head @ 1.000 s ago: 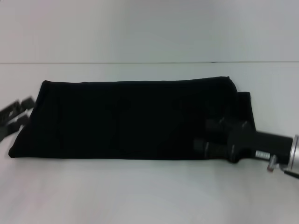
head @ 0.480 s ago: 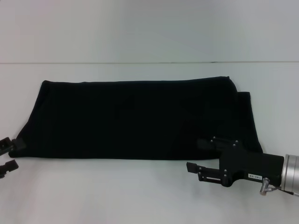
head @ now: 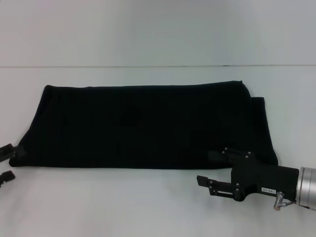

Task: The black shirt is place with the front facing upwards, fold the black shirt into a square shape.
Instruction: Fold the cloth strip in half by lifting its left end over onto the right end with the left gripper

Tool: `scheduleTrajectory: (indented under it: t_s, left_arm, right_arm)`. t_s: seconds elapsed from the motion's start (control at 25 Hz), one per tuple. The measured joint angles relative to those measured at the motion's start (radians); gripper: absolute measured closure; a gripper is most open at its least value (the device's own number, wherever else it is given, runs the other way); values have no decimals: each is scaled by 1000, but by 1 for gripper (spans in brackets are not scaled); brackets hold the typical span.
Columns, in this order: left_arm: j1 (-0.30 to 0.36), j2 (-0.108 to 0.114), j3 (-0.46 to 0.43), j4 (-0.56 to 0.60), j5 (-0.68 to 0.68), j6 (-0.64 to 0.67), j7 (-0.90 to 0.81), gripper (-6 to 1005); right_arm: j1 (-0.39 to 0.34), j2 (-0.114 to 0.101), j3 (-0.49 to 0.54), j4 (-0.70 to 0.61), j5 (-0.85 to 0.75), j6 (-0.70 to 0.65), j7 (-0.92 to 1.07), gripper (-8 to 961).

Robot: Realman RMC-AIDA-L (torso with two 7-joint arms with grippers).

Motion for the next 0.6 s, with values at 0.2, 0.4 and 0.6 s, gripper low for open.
scheduleTrajectory:
  t_s: [0.2,0.4,0.6]
  left_arm:
    - [-22,-1,2,-9,1,-32,-16,50]
    - [-42,2,14,-32,9,-61,-32,50]
    - [-44,6,16,-35,14,-69,-50,49]
  right_arm:
    - [-1,0,0,2,0,0,0,174]
    - [-3,0,0,3,0,1,1,174]
    - [-7,0,0,3,0,1,3,174]
